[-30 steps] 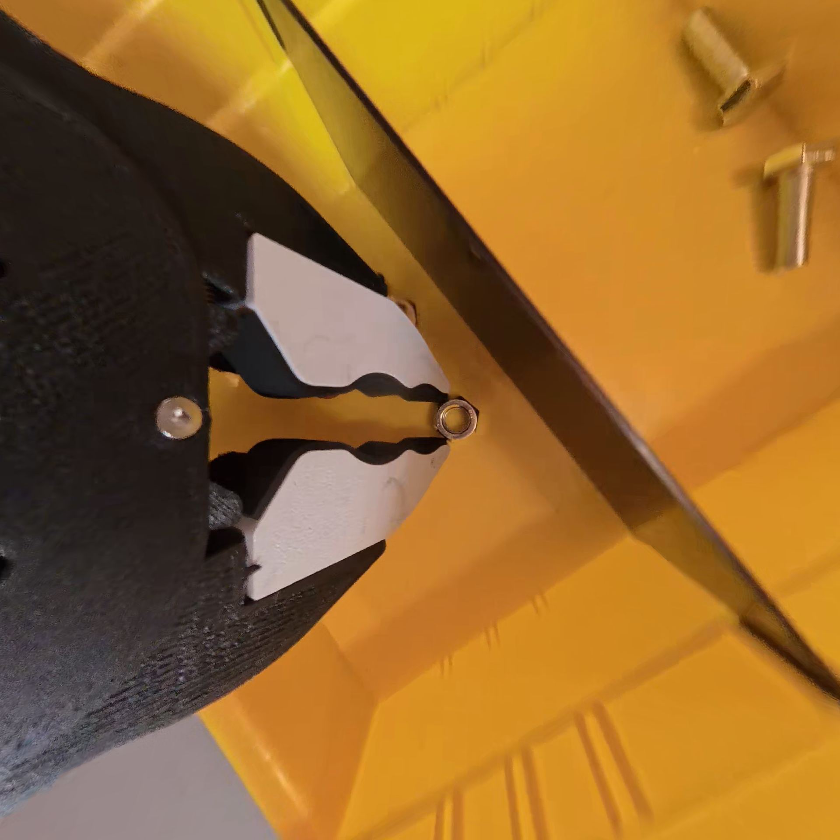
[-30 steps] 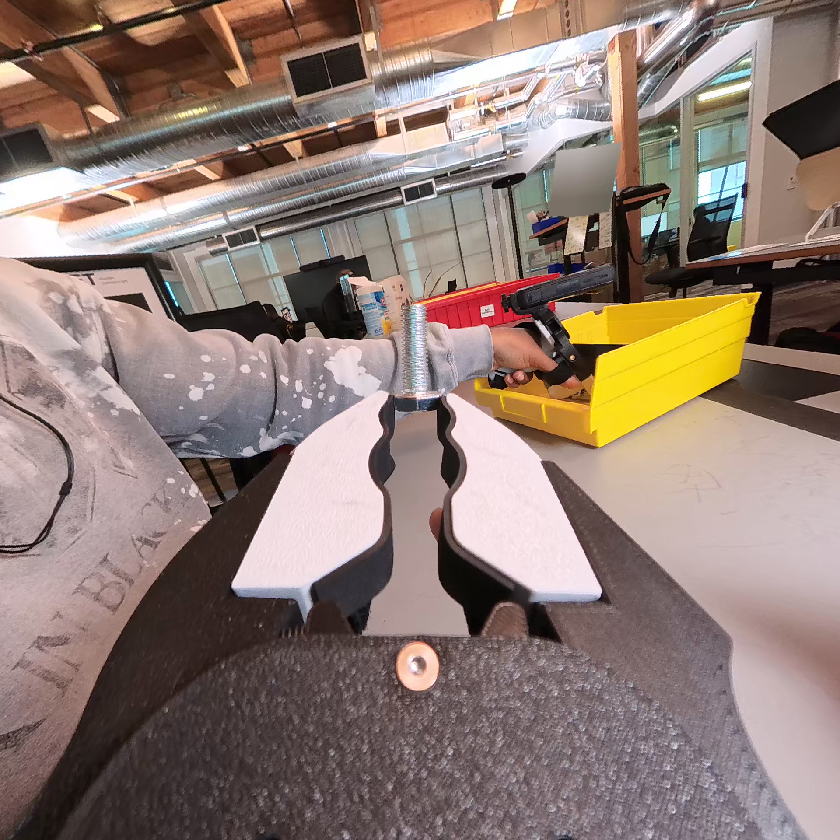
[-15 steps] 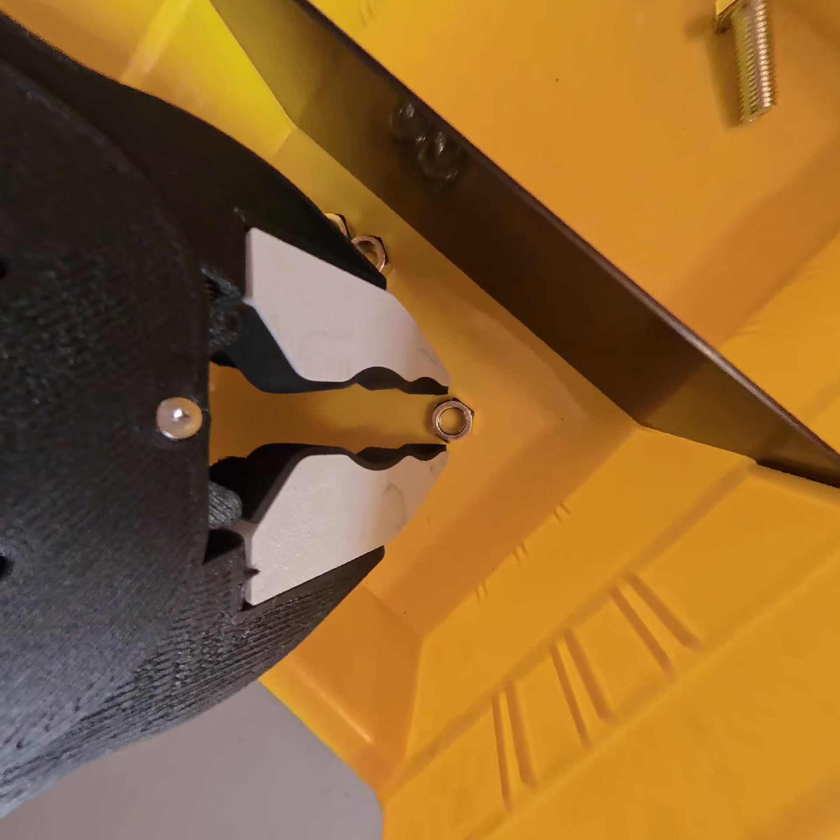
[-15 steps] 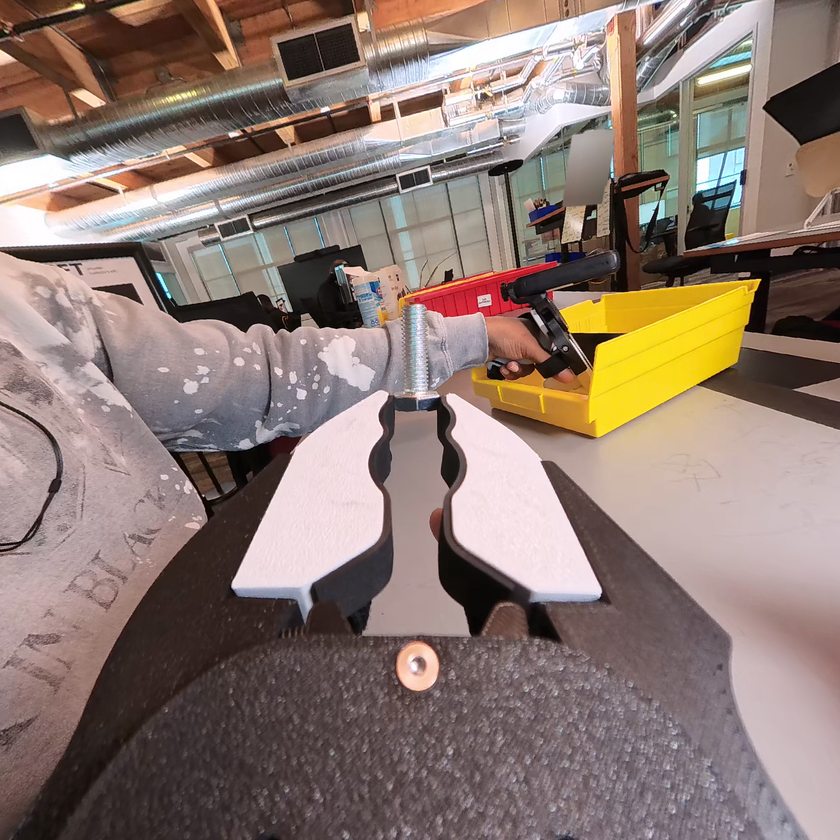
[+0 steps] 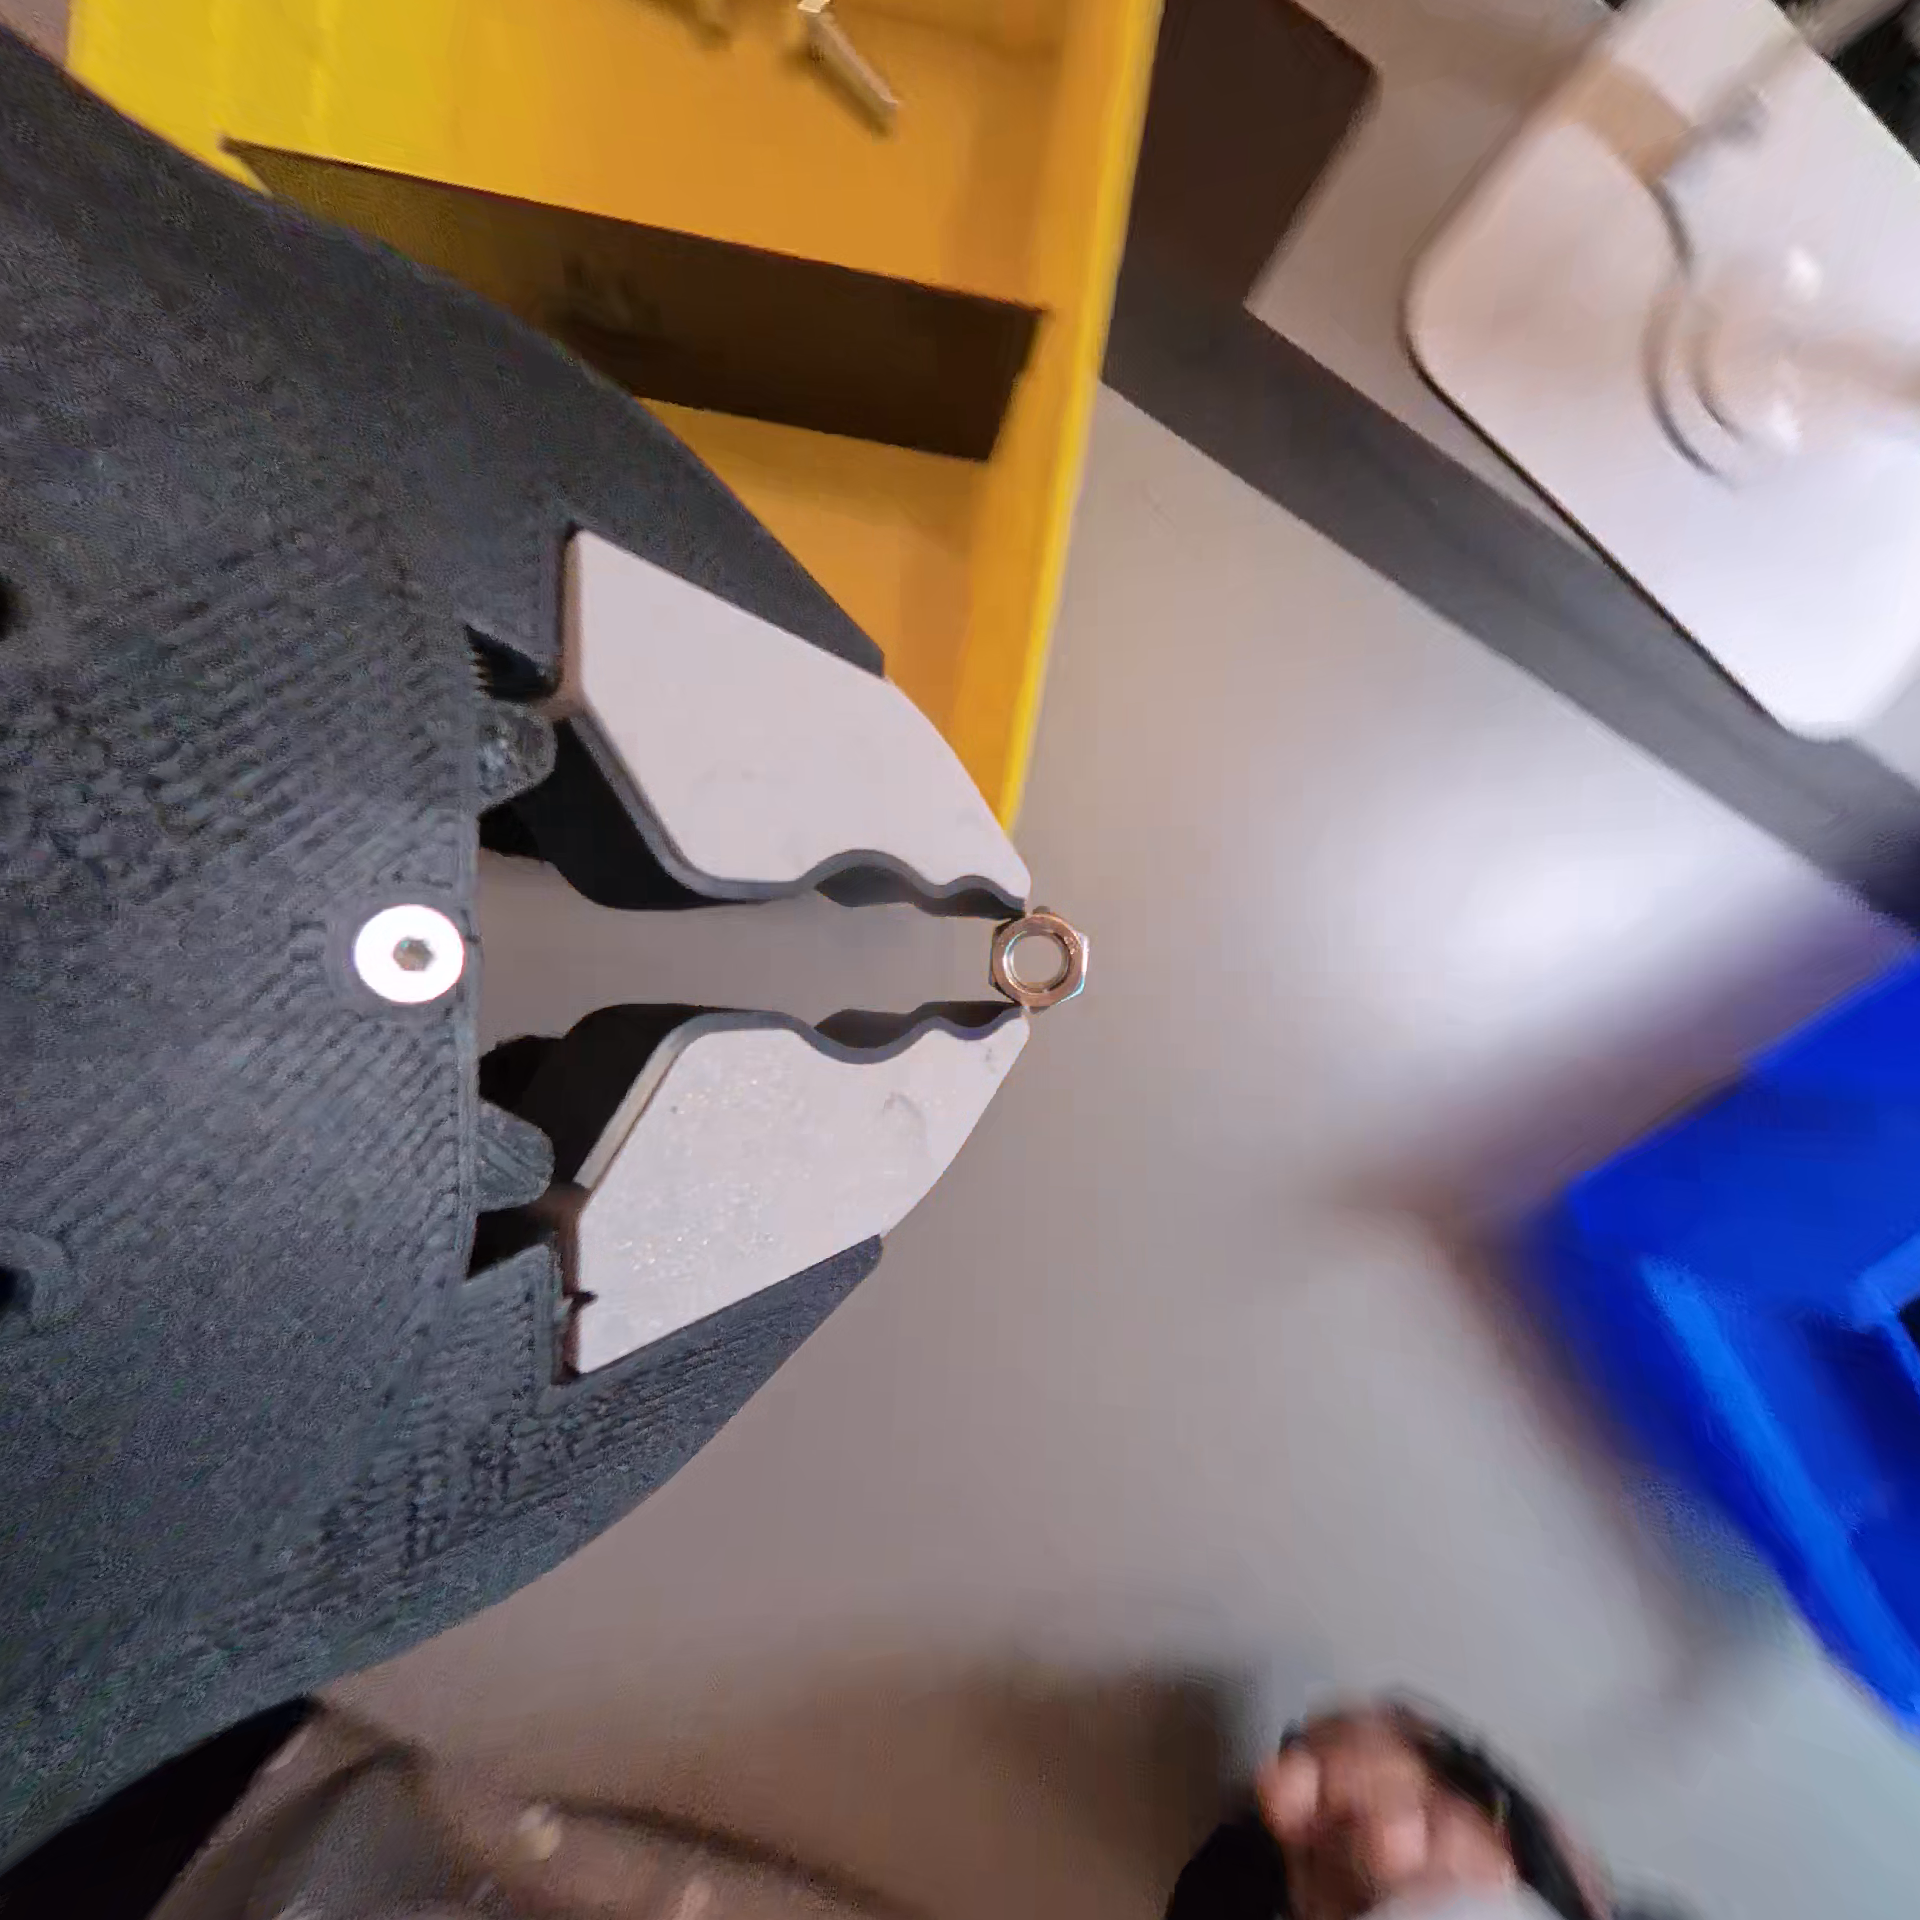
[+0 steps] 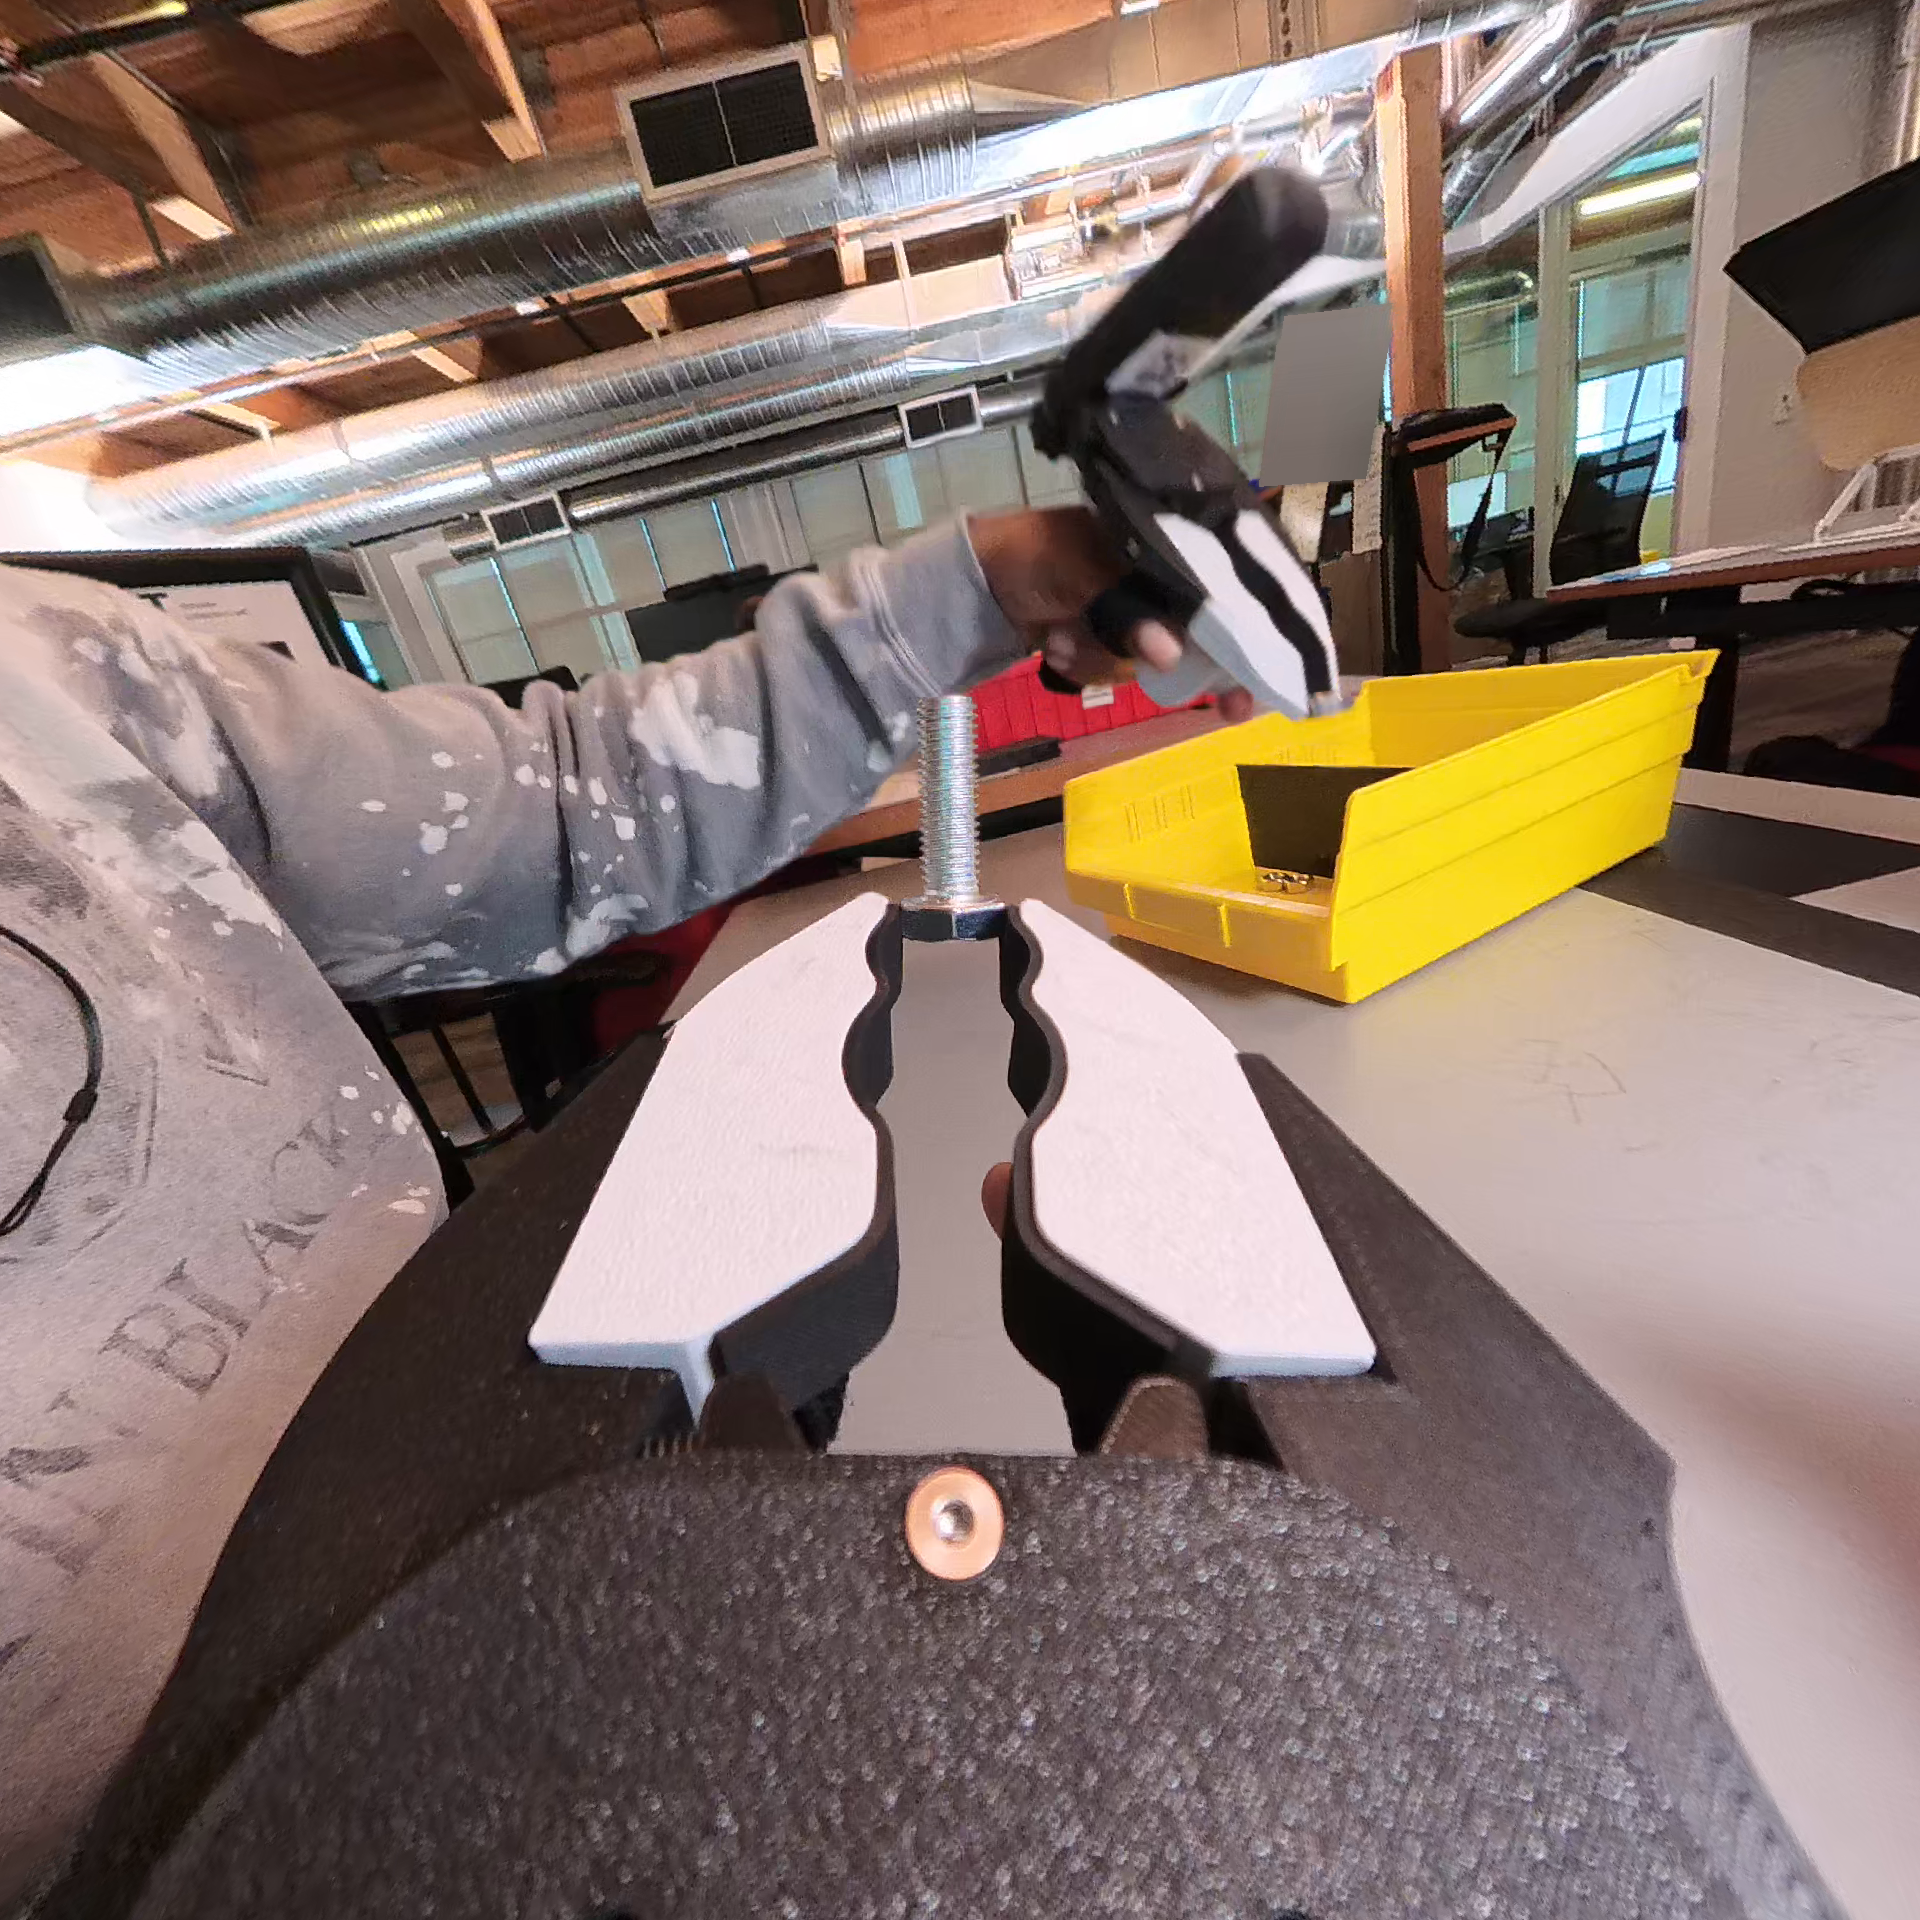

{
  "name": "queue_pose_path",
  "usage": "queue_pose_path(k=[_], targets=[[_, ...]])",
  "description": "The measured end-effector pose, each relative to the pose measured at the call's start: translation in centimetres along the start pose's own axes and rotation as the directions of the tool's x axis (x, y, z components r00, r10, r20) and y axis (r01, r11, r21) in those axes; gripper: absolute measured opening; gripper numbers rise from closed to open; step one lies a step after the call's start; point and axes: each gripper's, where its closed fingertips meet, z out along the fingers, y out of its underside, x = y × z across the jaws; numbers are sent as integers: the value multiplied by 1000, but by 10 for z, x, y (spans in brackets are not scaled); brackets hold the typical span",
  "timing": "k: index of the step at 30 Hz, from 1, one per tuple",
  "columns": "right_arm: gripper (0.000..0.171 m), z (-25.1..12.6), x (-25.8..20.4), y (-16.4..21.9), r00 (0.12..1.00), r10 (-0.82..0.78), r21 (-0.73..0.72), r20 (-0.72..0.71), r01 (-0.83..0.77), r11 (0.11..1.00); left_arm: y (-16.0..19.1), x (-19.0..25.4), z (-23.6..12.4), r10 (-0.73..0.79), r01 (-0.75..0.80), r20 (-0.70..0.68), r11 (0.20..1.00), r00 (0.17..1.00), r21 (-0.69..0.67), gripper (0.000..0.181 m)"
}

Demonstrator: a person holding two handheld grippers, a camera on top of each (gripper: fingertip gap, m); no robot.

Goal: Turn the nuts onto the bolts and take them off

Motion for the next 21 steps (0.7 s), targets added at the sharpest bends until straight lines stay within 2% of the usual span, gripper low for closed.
queue_pose_path(k=[1, 6, 10, 15, 21], targets=[[18, 1, -1, 0, 1000, -8, 4, 3, 8, 1000, -12, 24, -6, 64, -64, -45, 998, 997, -5, 16], [18, 2, -4, -1, 999, -45, 17, -11, 45, 999, -55, 126, -21, 281, -286, -239, 958, 929, 18, 16], [18, 2, -2, -2, 997, -62, 24, -38, 63, 998, -72, 179, -17, 369, -375, -327, 926, 870, 48, 16], [18, 2, 0, -3, 996, -69, 26, -58, 71, 997, -80, 209, -1, 407, -417, -373, 907, 834, 56, 16], [18, 0, 1, -6, 994, -84, 37, -71, 87, 996, -77, 220, 17, 396, -416, -417, 908, 818, 45, 16]])
